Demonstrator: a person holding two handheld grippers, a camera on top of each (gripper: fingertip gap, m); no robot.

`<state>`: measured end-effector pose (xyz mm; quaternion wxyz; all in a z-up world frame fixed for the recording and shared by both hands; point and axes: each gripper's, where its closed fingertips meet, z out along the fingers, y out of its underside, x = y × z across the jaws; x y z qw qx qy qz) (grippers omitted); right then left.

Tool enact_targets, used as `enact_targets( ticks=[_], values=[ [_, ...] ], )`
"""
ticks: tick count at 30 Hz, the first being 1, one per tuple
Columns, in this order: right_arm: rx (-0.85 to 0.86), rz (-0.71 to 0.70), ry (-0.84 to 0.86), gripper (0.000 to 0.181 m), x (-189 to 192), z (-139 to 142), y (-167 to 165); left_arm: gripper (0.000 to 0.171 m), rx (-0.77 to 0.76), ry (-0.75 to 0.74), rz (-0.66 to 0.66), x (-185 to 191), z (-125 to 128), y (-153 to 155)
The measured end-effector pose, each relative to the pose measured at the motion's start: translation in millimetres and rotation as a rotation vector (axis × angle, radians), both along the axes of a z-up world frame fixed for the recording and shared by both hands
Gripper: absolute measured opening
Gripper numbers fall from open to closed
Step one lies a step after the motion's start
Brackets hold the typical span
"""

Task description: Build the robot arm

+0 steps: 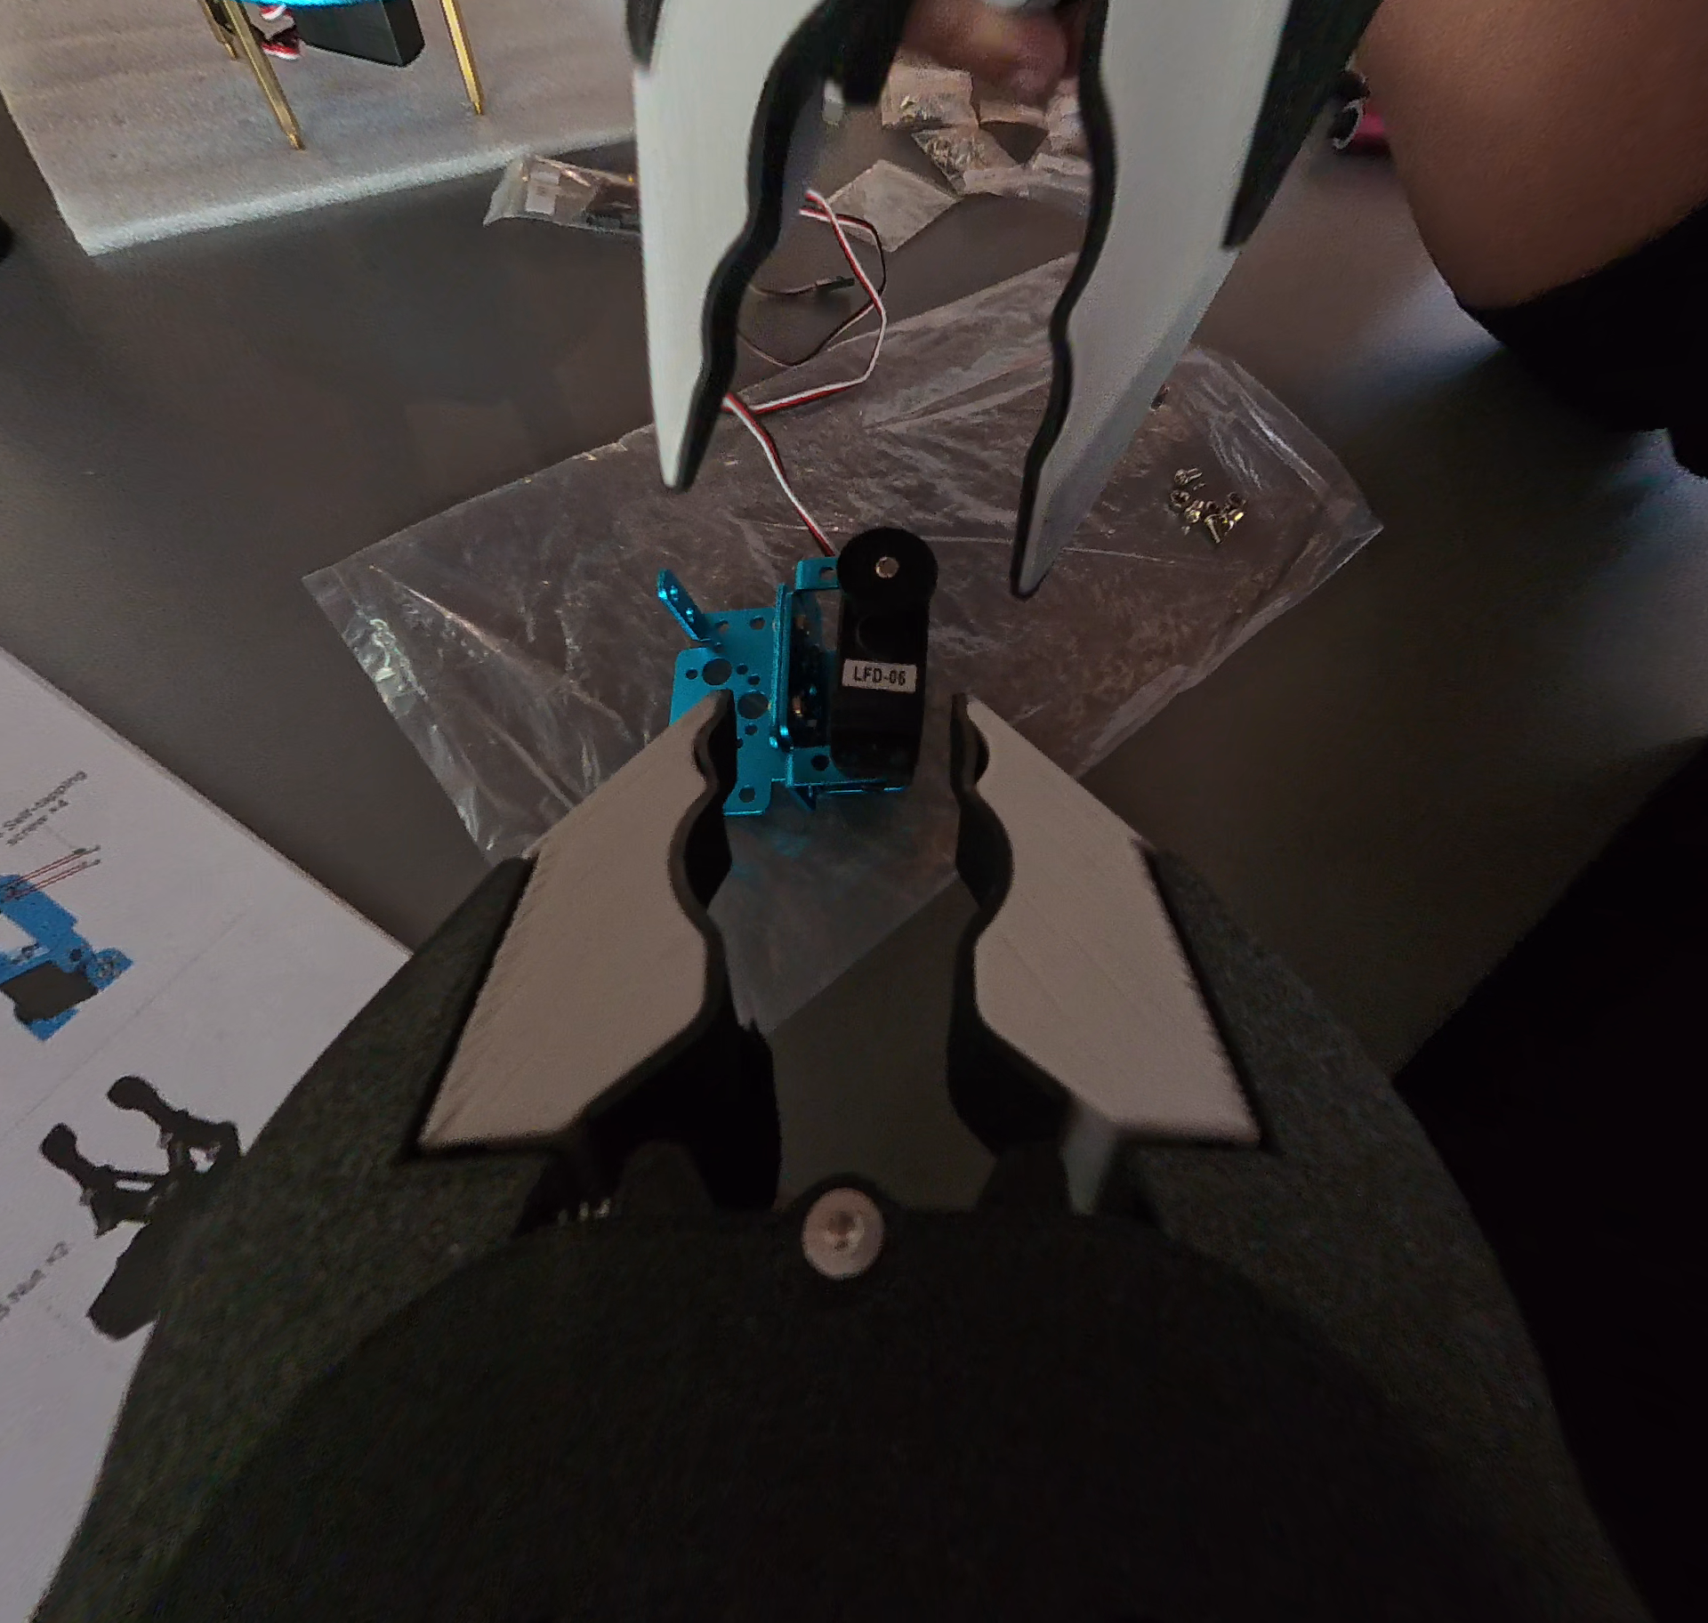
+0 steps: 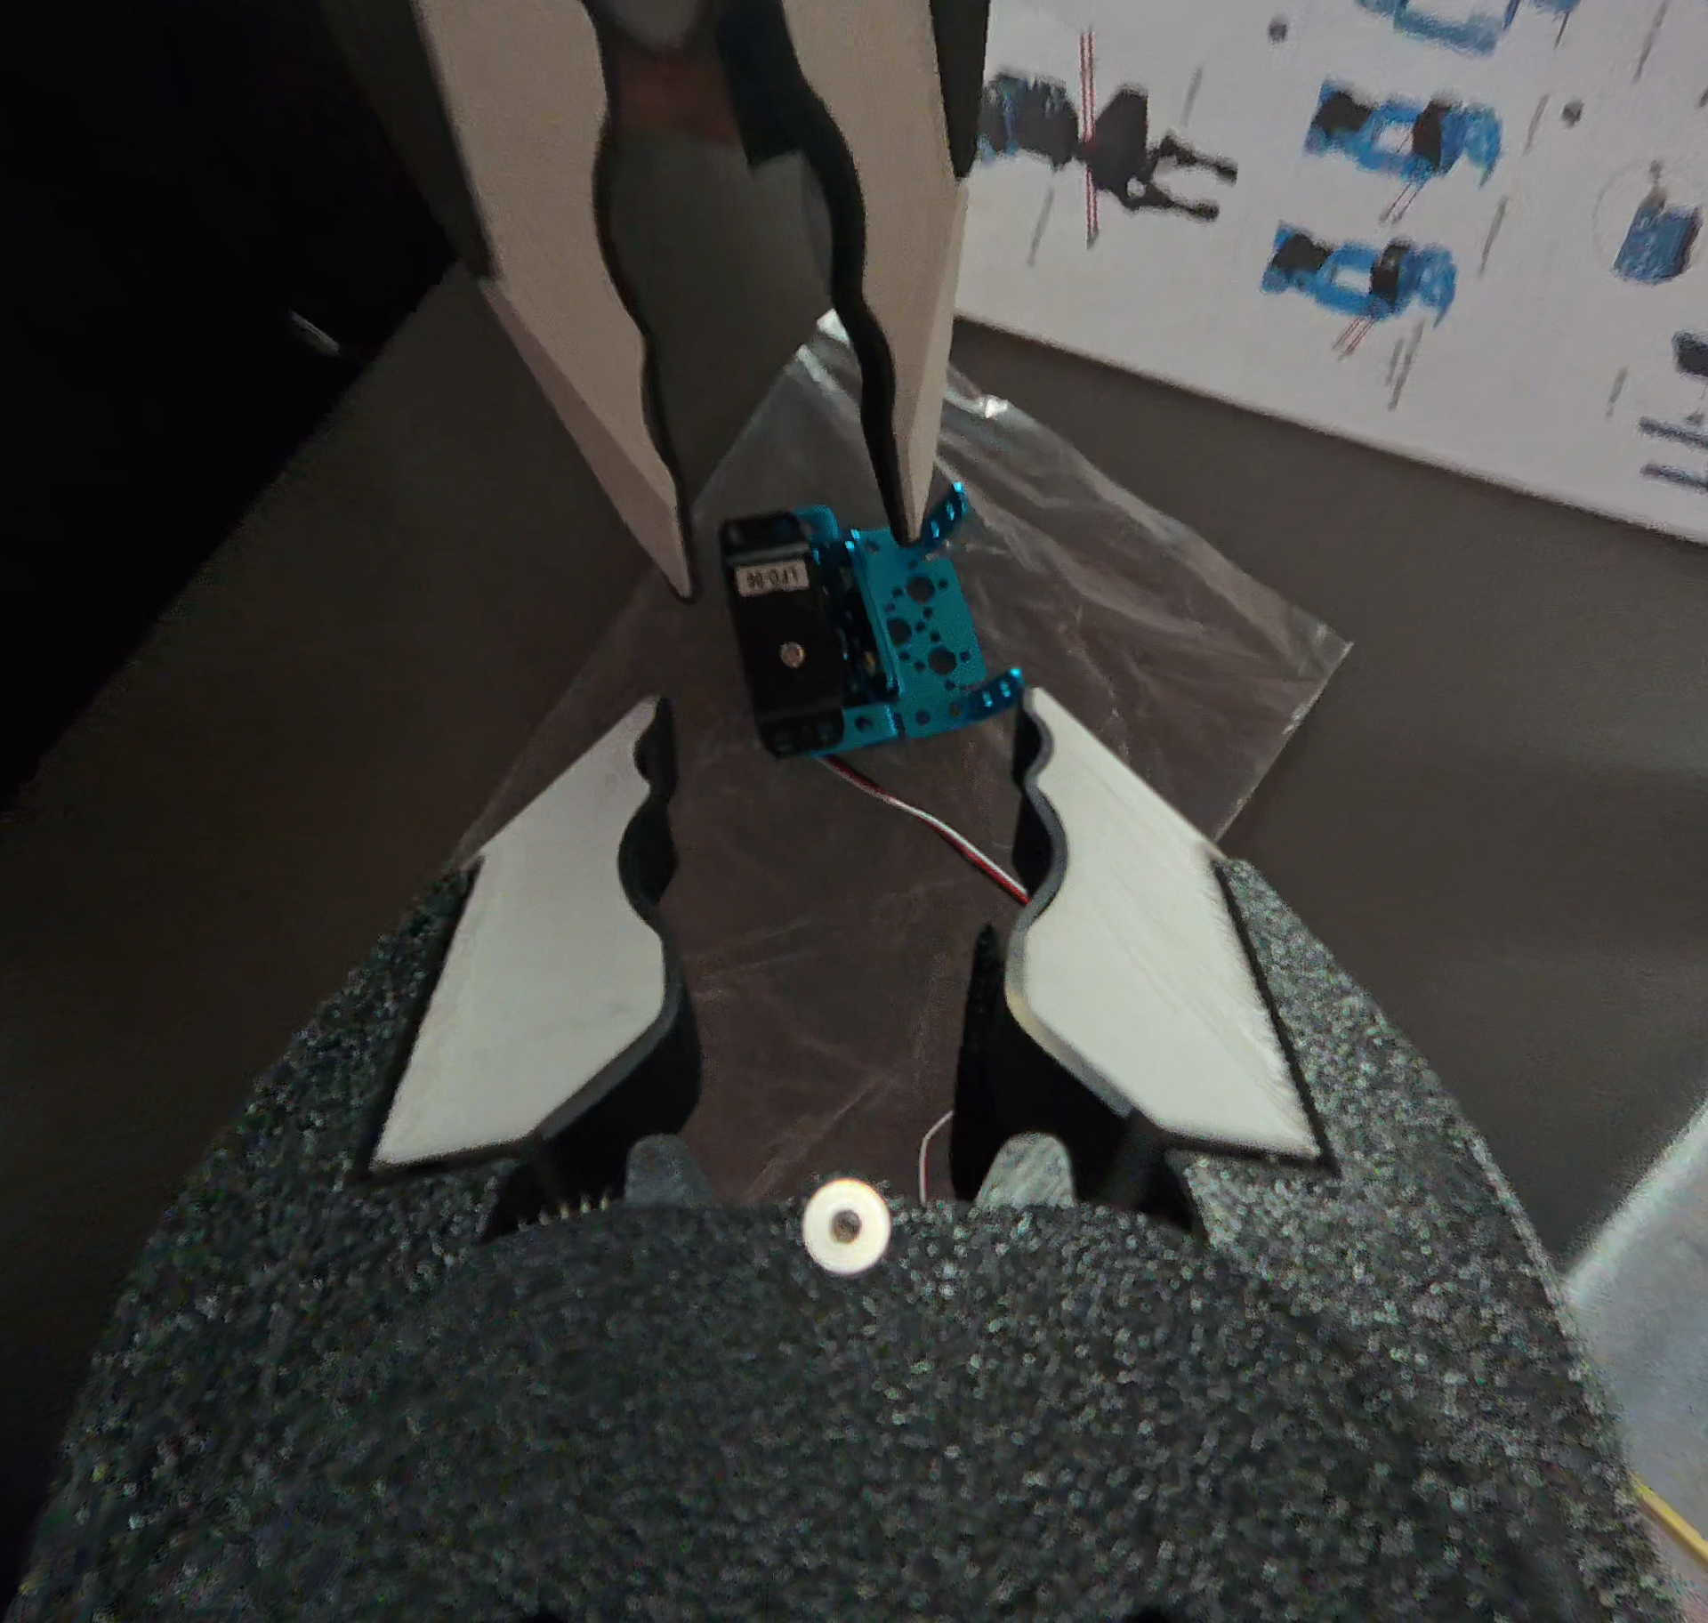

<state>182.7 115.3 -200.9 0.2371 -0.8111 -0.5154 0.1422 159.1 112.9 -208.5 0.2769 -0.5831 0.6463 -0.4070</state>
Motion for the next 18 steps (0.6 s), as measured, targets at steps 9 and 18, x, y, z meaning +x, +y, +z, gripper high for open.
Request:
enact_targets(
  ticks=[9,18],
  values=[
    [-0.086,0.071,0.104,0.032,-5,-23,-1,0.034,-0.053,0.089,-0.005,8,-15,0],
    [-0.120,0.064,0.153,0.037,1,-26,-2,0.035,-0.068,0.097,-0.024,7,-15,1]
  ],
)
